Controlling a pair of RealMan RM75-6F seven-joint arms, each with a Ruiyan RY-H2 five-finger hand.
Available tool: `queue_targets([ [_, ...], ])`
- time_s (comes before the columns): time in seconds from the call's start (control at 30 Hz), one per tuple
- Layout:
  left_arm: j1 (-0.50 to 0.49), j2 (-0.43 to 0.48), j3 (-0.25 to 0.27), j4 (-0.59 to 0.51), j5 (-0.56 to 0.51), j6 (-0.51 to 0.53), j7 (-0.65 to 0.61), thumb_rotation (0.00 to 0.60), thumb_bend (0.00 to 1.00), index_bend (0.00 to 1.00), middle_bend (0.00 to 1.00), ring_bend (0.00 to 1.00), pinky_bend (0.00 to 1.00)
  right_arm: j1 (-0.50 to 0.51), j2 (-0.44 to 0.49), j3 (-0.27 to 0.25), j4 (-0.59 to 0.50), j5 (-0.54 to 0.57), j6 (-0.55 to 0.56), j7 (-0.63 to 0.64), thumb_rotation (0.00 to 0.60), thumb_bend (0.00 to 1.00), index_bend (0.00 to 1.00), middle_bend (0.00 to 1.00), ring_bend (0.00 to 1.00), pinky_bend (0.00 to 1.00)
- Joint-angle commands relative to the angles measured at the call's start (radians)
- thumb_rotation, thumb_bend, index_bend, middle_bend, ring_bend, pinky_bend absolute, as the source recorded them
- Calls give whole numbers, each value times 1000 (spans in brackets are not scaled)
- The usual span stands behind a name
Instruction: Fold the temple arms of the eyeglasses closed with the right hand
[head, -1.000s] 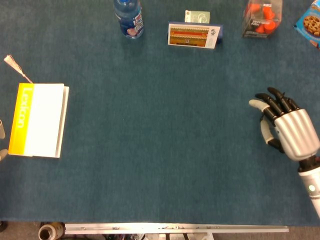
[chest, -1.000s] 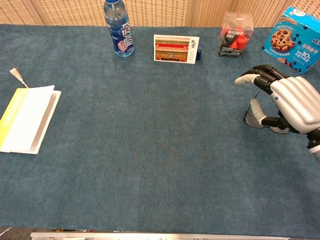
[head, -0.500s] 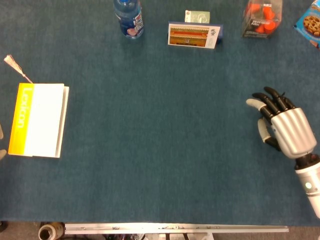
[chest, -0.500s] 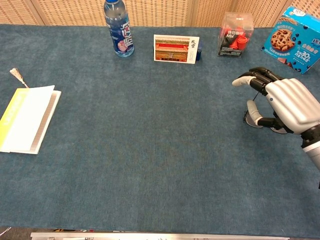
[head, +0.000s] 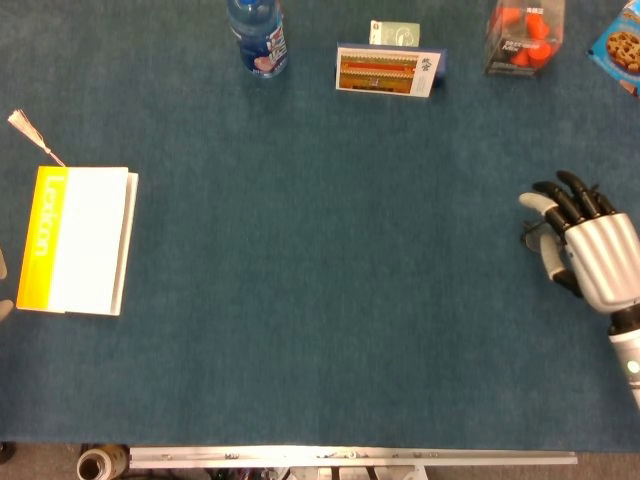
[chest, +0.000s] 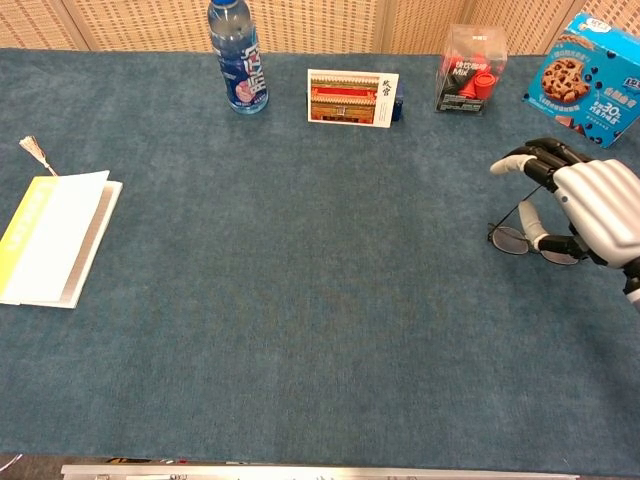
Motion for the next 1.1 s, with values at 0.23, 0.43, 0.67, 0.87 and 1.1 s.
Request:
queue_targets([
  [0.23, 1, -1, 0, -1, 1, 1, 3, 600, 0, 558, 510, 413, 536, -17, 14, -17, 0, 7, 1, -1, 600, 569, 272, 241, 122, 302],
  [0.43, 2, -3, 1, 0, 1, 1, 4, 600, 0, 558, 510, 413, 536, -33, 24, -33, 5, 8, 3, -4, 600, 569, 272, 241, 122, 302],
  [0.67, 1, -1, 0, -3, -2, -2, 7, 600, 0, 558, 510, 413, 536, -44, 26, -38, 22, 16, 0, -6, 600, 569, 272, 241, 122, 302],
  [0.87, 3, -2, 2, -1, -1, -2, 8, 600, 0, 558, 510, 413, 536, -52, 29, -39, 29, 20, 1, -6, 600, 569, 272, 241, 122, 302],
  [1.1, 2, -2, 1, -2, -2, -4, 10, 600, 0, 558, 510, 413, 536, -64, 33, -42, 40, 27, 1, 0, 600, 569, 272, 241, 122, 302],
])
